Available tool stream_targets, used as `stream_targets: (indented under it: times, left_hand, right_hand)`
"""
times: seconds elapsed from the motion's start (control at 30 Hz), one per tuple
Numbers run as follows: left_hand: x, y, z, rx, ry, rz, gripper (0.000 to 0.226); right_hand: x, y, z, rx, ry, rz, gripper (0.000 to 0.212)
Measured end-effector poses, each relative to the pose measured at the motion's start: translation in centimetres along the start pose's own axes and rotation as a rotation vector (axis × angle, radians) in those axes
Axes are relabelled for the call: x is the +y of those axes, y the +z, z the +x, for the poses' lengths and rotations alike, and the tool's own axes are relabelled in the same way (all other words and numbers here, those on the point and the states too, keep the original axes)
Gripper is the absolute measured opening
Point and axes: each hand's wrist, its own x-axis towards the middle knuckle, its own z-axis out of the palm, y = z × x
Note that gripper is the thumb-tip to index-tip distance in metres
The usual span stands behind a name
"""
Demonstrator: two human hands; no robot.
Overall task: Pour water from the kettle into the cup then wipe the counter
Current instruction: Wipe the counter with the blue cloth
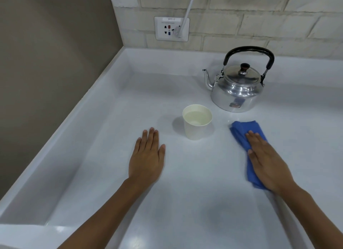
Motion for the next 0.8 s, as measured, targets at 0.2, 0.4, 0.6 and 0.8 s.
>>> stream_targets:
  times: [0.2,0.4,0.6,0.8]
  left_hand:
    - [0.1,0.4,0.1,-0.010,-0.012,0.020,0.055]
    - [0.1,0.6,0.2,0.006,-0.008,0.016,0.055]
    - [-0.1,0.0,0.4,-0.062,-0.031,-0.027,0.054]
    - [2.0,-3.4,-1.4,-0.057,-0.027,-0.387,0.052]
  right_hand:
    - [-2.3,1.0,-2.0,0.011,0.099,-0.027,0.045]
    - [-11.0,3.2,-6.5,-0.027,-0.021,-0.059,0.062]
    - [-17.1,5.5,-6.4,-0.032,-0.052,0.035,0.054]
    - [-13.0,3.5,-2.2,0.061,0.088,0.426,0.045]
